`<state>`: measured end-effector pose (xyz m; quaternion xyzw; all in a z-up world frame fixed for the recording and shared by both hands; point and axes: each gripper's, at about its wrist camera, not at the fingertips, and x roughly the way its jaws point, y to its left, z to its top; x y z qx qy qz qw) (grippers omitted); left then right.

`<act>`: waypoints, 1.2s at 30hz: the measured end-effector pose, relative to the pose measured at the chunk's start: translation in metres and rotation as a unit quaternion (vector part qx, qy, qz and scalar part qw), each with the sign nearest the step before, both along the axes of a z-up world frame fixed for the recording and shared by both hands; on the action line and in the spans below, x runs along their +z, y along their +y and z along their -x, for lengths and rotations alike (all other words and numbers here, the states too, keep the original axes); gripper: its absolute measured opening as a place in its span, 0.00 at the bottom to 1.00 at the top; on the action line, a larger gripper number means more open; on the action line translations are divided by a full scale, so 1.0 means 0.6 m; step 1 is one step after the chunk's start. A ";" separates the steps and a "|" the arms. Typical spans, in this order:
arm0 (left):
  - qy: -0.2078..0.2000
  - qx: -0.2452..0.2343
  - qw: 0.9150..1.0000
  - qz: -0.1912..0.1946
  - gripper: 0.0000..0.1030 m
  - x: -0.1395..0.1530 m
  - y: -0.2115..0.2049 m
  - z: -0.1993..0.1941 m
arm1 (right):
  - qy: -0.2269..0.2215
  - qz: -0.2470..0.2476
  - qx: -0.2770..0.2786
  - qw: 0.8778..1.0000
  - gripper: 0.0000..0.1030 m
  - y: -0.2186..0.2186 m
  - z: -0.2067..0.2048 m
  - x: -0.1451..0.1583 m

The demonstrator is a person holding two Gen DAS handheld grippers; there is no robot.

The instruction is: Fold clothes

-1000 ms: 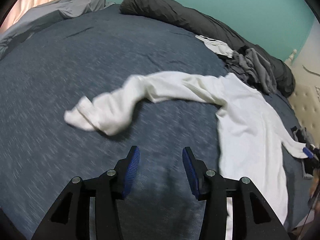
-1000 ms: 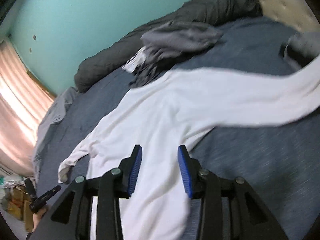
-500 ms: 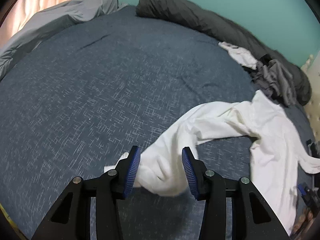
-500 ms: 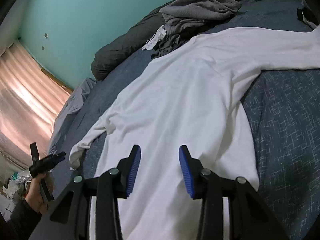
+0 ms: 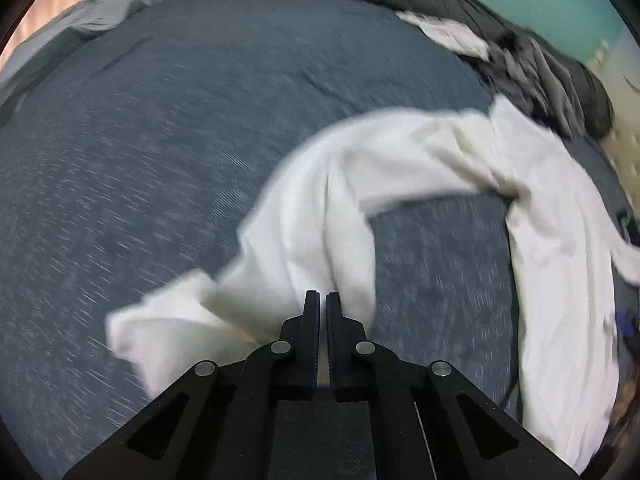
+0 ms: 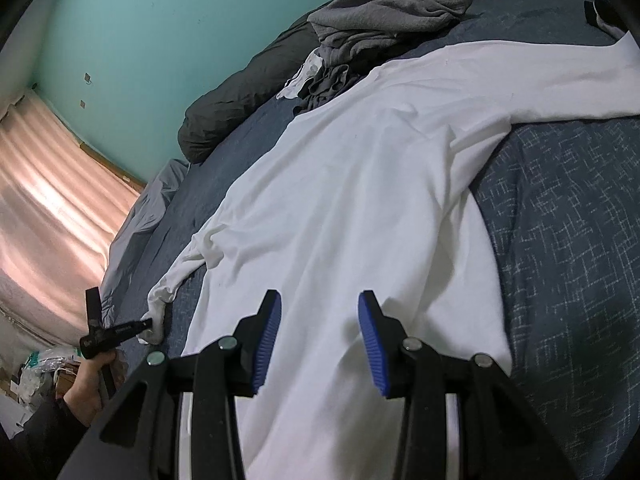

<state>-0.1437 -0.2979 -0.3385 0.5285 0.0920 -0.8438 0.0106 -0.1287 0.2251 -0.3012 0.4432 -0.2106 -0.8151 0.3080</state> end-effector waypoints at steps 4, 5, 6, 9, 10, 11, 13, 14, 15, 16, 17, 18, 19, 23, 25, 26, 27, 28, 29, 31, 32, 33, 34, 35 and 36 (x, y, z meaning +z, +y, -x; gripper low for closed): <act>0.004 0.004 1.000 -0.015 0.03 0.006 -0.005 -0.012 | -0.001 0.002 0.000 1.000 0.39 0.001 -0.004 -0.001; 0.014 0.013 1.000 -0.018 0.03 0.017 -0.014 -0.015 | -0.001 0.002 0.000 1.000 0.39 0.002 -0.004 -0.001; 0.026 0.024 0.999 -0.019 0.03 0.030 -0.026 -0.018 | -0.001 0.002 -0.001 1.000 0.39 0.003 -0.005 -0.001; 0.041 0.054 0.998 -0.004 0.06 0.054 -0.061 -0.020 | 0.000 0.003 -0.002 1.000 0.39 0.005 -0.005 0.000; 0.038 0.061 0.997 0.005 0.08 0.056 -0.071 -0.017 | 0.000 0.004 -0.002 1.000 0.39 0.006 -0.005 0.000; 0.032 0.064 0.997 0.013 0.15 0.053 -0.079 -0.011 | 0.000 0.004 -0.002 1.000 0.39 0.005 -0.005 0.001; 0.020 0.060 0.998 0.016 0.29 0.044 -0.087 0.000 | 0.002 0.005 0.000 1.000 0.39 0.003 -0.006 0.002; 0.016 0.055 0.998 0.015 0.32 0.039 -0.087 0.003 | 0.003 0.004 0.002 1.000 0.39 0.001 -0.006 0.003; 0.012 0.049 0.999 0.013 0.33 0.034 -0.087 0.007 | 0.004 0.004 0.002 1.000 0.39 0.001 -0.007 0.003; 0.007 0.043 0.999 0.012 0.34 0.029 -0.088 0.010 | 0.004 0.004 0.003 1.000 0.39 0.000 -0.007 0.003; 0.003 0.036 0.999 0.011 0.39 0.023 -0.084 0.013 | 0.004 0.004 0.002 1.000 0.39 0.000 -0.007 0.003; -0.002 0.028 1.000 0.011 0.42 0.017 -0.079 0.015 | 0.004 0.004 0.002 1.000 0.39 0.001 -0.006 0.003; -0.005 0.021 1.000 0.010 0.42 0.013 -0.074 0.016 | 0.003 0.005 0.001 1.000 0.39 0.001 -0.005 0.002; -0.014 0.005 1.000 0.024 0.29 0.006 -0.062 0.026 | 0.001 0.003 0.004 1.000 0.39 0.000 -0.004 0.000; -0.014 0.004 0.999 0.031 0.04 0.009 -0.063 0.028 | 0.001 0.003 0.006 1.000 0.39 -0.001 -0.005 -0.001; -0.011 0.004 0.999 0.038 0.04 0.015 -0.065 0.028 | 0.001 0.002 0.007 1.000 0.39 -0.002 -0.005 -0.001; -0.008 0.004 0.999 0.045 0.04 0.022 -0.066 0.027 | 0.001 0.002 0.008 1.000 0.39 -0.002 -0.006 -0.001; -0.004 0.004 0.999 0.051 0.04 0.029 -0.068 0.027 | 0.001 0.003 0.008 1.000 0.39 -0.002 -0.006 -0.001; 0.002 0.005 0.998 0.059 0.04 0.039 -0.069 0.028 | 0.000 0.003 0.008 1.000 0.39 -0.002 -0.006 -0.001; 0.021 0.017 0.997 0.075 0.03 0.066 -0.083 0.038 | 0.001 0.003 0.008 1.000 0.39 -0.002 -0.006 0.000; 0.032 0.029 0.995 0.084 0.03 0.084 -0.095 0.044 | 0.001 0.003 0.008 1.000 0.39 -0.002 -0.006 0.000; 0.044 0.043 0.994 0.093 0.03 0.104 -0.108 0.047 | 0.000 0.004 0.008 1.000 0.39 -0.002 -0.006 0.000; 0.052 0.054 0.992 0.099 0.03 0.120 -0.119 0.051 | 0.000 0.004 0.007 1.000 0.39 -0.001 -0.006 0.000; 0.060 0.063 0.991 0.106 0.03 0.140 -0.132 0.056 | 0.000 0.004 0.007 1.000 0.39 -0.002 -0.005 -0.001; 0.066 0.069 0.989 0.113 0.03 0.158 -0.143 0.062 | -0.001 0.004 0.007 1.000 0.39 -0.002 -0.005 -0.001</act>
